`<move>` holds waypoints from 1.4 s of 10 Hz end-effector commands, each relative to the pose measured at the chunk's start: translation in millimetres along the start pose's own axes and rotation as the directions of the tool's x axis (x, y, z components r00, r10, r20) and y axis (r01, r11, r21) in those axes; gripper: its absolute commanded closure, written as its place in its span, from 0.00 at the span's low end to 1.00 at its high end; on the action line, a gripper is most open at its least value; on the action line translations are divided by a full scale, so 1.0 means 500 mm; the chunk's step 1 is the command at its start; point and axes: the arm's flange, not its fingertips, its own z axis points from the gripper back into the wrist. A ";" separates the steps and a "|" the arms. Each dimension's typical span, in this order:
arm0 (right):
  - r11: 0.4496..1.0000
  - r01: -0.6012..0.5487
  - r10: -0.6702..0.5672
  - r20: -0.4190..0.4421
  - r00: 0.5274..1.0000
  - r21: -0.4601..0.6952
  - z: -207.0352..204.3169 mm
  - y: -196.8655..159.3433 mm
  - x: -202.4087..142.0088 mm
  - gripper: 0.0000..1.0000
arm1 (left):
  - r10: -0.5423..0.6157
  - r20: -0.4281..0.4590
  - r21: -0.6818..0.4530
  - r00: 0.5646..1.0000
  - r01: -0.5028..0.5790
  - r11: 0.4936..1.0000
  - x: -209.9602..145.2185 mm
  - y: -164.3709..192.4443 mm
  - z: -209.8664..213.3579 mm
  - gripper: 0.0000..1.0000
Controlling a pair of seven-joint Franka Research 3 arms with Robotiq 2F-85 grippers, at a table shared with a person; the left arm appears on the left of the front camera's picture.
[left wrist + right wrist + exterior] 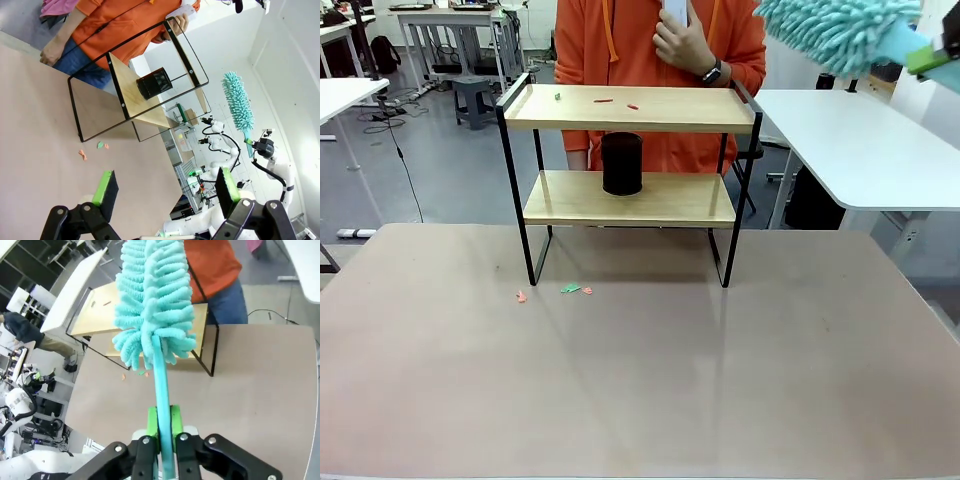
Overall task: Clean the shelf.
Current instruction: Clean the remaining tier of the Shelf with the Duster once objects are removed.
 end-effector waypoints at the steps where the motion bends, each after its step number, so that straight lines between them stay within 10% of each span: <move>1: 1.000 -0.009 0.009 -0.009 1.000 0.003 -0.015 0.014 -0.002 0.88 | -0.020 0.004 -0.011 1.000 0.020 1.000 -0.012 -0.008 -0.005 0.00; 14: 0.982 -0.096 0.081 -0.098 0.992 -0.160 -0.362 0.242 0.016 0.88 | -0.020 0.004 -0.011 1.000 0.020 1.000 -0.012 -0.008 -0.005 0.00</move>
